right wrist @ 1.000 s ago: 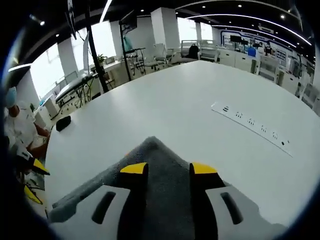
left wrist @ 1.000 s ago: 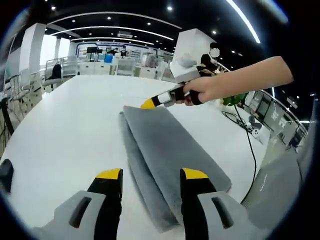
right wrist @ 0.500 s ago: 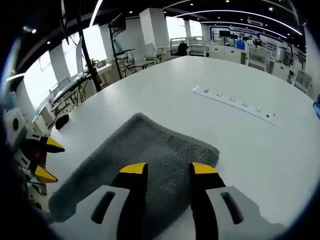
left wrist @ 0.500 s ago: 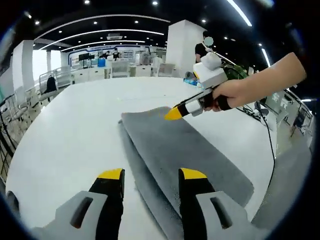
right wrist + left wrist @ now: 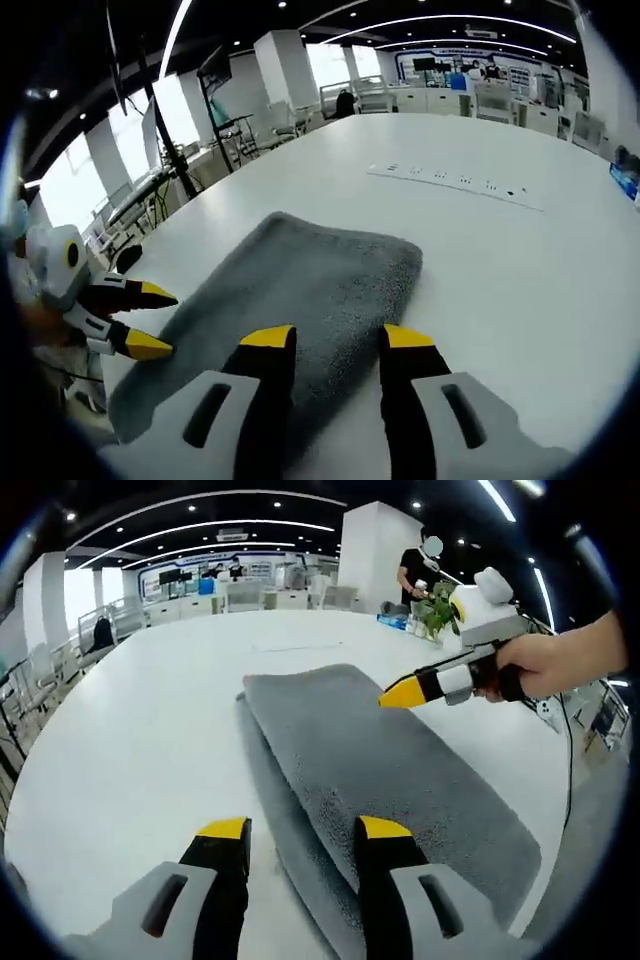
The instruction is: Fold the towel on the table until its edges align and the towel forms a compact rectangular stack.
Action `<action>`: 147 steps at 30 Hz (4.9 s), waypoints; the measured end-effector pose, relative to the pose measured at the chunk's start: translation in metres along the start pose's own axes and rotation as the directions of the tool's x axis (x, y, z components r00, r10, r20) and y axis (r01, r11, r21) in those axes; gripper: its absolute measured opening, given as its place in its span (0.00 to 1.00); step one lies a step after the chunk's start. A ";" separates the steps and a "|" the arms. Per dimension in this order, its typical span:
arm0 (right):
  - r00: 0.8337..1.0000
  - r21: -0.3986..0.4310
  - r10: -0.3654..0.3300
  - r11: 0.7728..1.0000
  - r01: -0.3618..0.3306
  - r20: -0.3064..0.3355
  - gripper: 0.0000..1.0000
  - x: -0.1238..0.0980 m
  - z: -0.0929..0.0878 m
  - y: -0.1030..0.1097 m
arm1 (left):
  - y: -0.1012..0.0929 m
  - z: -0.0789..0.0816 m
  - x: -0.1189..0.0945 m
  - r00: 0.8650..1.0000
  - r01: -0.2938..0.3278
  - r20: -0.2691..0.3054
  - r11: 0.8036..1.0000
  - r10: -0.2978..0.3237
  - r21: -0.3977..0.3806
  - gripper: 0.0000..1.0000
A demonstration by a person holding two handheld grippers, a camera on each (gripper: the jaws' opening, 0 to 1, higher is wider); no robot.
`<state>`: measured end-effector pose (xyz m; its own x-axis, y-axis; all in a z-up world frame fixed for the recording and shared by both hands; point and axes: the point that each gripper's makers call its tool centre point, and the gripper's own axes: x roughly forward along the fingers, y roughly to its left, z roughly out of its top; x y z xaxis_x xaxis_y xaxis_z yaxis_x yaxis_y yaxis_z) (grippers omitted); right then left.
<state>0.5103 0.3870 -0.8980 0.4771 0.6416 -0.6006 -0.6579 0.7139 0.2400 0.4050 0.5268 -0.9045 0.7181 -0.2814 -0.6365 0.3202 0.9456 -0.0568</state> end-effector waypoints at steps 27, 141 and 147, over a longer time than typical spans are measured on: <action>0.999 0.025 0.037 0.999 -0.036 -0.028 0.15 -0.028 -0.051 0.024 | 0.006 -0.005 0.003 0.996 0.048 0.085 0.971 -0.029 -0.234 0.23; 0.980 -0.425 0.135 0.886 -0.185 -0.147 0.36 -0.198 -0.152 0.057 | -0.243 -0.032 -0.049 0.878 0.471 -0.216 0.692 -0.427 0.546 0.59; 0.973 -0.448 0.137 0.870 -0.207 -0.184 0.36 -0.204 -0.166 0.064 | -0.255 -0.045 -0.057 0.840 0.535 -0.266 0.641 -0.473 0.550 0.37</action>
<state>0.2744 0.2548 -0.8866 0.2667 0.6706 -0.6922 -0.9320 0.3624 -0.0080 0.2548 0.3086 -0.8881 0.2872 -0.6407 -0.7121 0.9295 0.3659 0.0458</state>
